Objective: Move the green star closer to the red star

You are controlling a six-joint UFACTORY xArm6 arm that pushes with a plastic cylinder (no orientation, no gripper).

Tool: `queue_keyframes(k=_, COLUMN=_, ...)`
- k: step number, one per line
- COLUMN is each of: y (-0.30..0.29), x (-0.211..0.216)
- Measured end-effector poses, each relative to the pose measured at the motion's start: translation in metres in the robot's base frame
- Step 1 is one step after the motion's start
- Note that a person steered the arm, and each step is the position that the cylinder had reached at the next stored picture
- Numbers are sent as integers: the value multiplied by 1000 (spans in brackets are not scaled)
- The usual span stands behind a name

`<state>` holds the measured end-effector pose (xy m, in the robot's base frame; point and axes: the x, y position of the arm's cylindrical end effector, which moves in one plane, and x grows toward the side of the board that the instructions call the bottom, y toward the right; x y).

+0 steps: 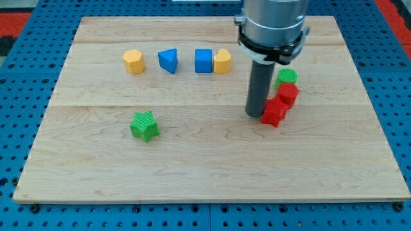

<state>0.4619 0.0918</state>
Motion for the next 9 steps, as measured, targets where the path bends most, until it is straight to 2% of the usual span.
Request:
queue_keyframes(k=2, y=13, x=0)
queue_keyframes(k=5, y=-133, x=-7)
queue_keyframes(k=8, y=-251, x=-22)
queue_keyframes(k=9, y=-281, x=-15)
